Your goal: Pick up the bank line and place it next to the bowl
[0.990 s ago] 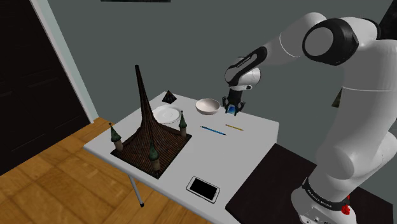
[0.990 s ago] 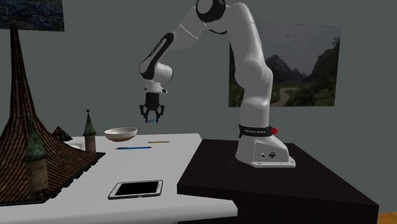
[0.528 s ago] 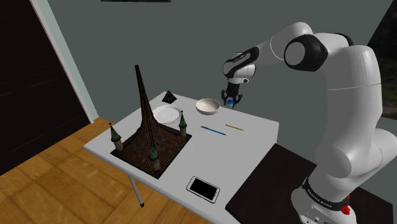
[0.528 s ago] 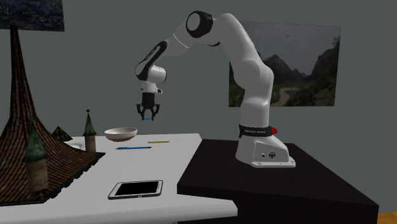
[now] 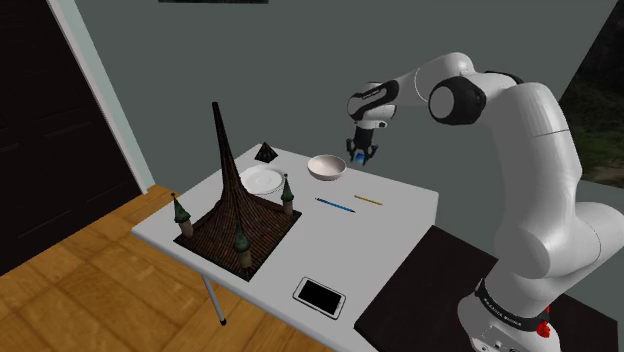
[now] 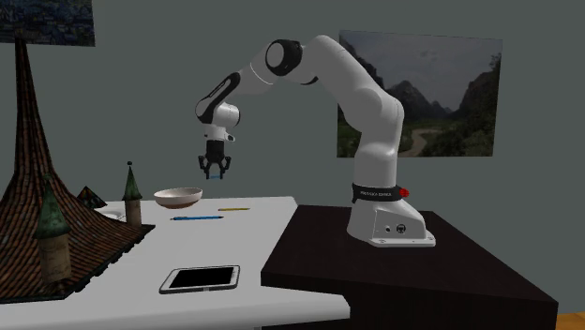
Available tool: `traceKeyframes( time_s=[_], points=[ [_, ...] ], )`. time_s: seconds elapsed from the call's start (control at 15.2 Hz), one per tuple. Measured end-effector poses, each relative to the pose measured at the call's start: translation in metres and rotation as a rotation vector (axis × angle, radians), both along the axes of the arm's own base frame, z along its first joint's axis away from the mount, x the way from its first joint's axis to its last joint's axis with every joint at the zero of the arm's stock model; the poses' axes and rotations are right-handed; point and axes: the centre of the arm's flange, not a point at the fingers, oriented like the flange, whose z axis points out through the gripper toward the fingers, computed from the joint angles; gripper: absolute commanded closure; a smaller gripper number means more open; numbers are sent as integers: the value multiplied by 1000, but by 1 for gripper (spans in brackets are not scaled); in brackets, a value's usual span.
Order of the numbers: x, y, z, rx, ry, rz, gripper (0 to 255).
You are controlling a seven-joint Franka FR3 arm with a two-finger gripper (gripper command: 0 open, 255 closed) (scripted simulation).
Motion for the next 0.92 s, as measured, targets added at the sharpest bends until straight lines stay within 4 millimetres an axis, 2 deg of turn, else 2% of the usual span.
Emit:
traceKeyframes(
  time_s=[0.92],
  points=[
    [2,-1,-75,0,0,0,255]
  ],
)
